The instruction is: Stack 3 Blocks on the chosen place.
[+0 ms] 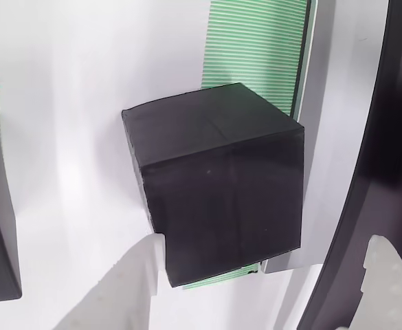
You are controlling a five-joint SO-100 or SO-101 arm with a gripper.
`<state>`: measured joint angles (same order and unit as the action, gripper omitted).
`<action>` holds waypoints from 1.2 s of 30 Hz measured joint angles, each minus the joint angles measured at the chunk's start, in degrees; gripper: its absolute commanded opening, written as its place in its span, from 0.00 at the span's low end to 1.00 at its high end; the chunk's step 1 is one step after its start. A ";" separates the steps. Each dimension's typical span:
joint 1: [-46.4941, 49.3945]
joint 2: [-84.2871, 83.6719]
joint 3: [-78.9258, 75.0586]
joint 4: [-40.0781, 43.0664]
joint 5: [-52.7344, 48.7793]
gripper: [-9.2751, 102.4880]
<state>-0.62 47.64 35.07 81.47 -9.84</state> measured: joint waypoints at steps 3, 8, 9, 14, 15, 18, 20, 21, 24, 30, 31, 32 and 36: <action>0.53 0.97 0.26 1.58 0.00 0.40; 0.53 6.42 2.02 3.43 0.00 0.40; 0.53 7.21 2.55 3.69 0.00 0.40; 0.79 8.53 5.19 3.87 -1.23 0.40; 0.79 8.53 5.71 3.52 -1.49 0.40; 0.79 8.53 6.24 3.16 -2.20 0.40; 0.79 8.53 6.42 3.08 -3.25 0.40; 0.79 8.53 6.42 3.08 -3.78 0.40; 0.79 7.56 6.42 3.08 -5.01 0.40; 0.88 4.39 6.42 3.08 -6.86 0.40; 0.88 3.52 6.42 3.08 -6.94 0.40; 0.97 2.55 5.98 3.08 -6.94 0.40; 1.76 -0.62 3.34 2.90 -6.94 0.40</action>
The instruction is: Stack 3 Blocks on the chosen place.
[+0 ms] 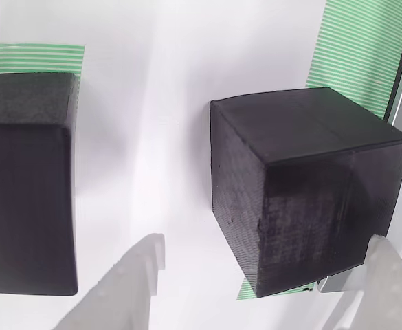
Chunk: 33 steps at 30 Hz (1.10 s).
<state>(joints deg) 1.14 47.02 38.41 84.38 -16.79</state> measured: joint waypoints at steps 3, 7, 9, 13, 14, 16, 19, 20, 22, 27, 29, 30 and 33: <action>0.09 -1.05 -1.58 -0.44 0.00 0.40; -0.09 -1.32 -2.99 -0.70 -0.09 0.40; 0.09 -1.76 -3.52 -1.14 -0.09 0.40; 0.00 -2.99 -3.60 -1.76 -0.09 0.40; 0.00 -3.34 -3.60 -1.93 -0.09 0.40; 0.00 -3.87 -3.60 -2.55 -0.09 0.40; 0.00 -4.48 -3.60 -3.60 -0.09 0.40; 0.00 -4.66 -3.69 -3.78 -0.09 0.40; 0.00 -4.83 -3.69 -4.22 -0.09 0.40; -0.18 -5.54 -3.87 -4.92 -0.09 0.41; -0.26 -6.06 -4.31 -5.10 0.26 0.42; -0.26 -6.33 -4.39 -5.45 0.18 0.42; -0.44 -6.68 -4.66 -5.71 -0.09 0.44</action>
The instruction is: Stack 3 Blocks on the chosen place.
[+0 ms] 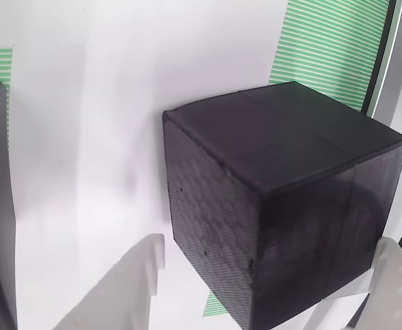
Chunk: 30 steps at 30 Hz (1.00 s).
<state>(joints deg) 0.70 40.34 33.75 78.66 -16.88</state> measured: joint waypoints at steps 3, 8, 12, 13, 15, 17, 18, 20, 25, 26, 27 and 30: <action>-0.35 -0.09 0.00 0.09 -0.44 0.44; -0.35 -0.26 -0.62 0.62 -0.44 0.44; -0.35 -0.26 -1.41 1.67 -0.44 0.44; -0.35 -0.26 -1.41 1.67 -0.44 0.44; -0.35 -0.26 -1.41 1.67 -0.44 0.45; -0.35 -0.26 -1.41 1.67 -0.53 0.45; -0.35 -0.26 -1.41 1.67 -0.62 0.45; -0.35 -0.26 -1.41 1.05 -0.70 0.45; -0.35 -0.26 -0.26 0.00 -0.97 0.42; -0.35 -0.26 0.09 -0.09 -1.05 0.42; -0.35 -0.26 0.44 -0.18 -1.32 0.41; -0.53 -0.26 1.49 -0.26 -1.41 0.40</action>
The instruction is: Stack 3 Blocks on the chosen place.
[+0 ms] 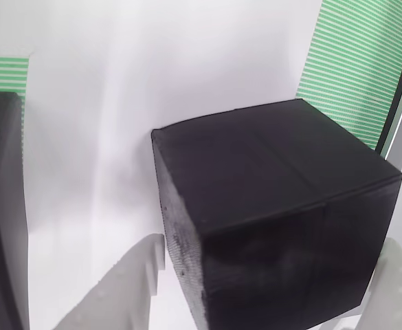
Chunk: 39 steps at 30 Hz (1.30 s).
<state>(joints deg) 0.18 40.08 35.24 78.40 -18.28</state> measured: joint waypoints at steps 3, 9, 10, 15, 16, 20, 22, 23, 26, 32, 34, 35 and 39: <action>-0.35 0.18 0.44 -0.18 -0.44 0.36; -0.62 0.44 0.53 -0.44 -0.53 0.35; -0.62 0.44 0.53 -0.44 -0.53 0.35; -0.53 1.32 0.62 0.18 -0.53 0.35; -0.44 1.67 0.62 0.53 -0.53 0.35; -0.44 3.25 0.88 2.72 -0.53 0.35; -0.53 4.13 0.97 3.96 -0.53 0.35; -0.53 4.57 1.14 4.48 -0.53 0.35; -0.53 6.59 1.76 5.71 -0.53 0.35; -0.53 10.11 2.02 6.50 -0.53 0.35; -0.35 10.55 2.02 6.59 -0.53 0.35; -0.26 10.55 2.20 6.59 -0.53 0.35; -0.35 10.63 2.64 6.68 -0.53 0.36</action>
<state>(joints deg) -0.18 50.71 37.88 85.08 -18.81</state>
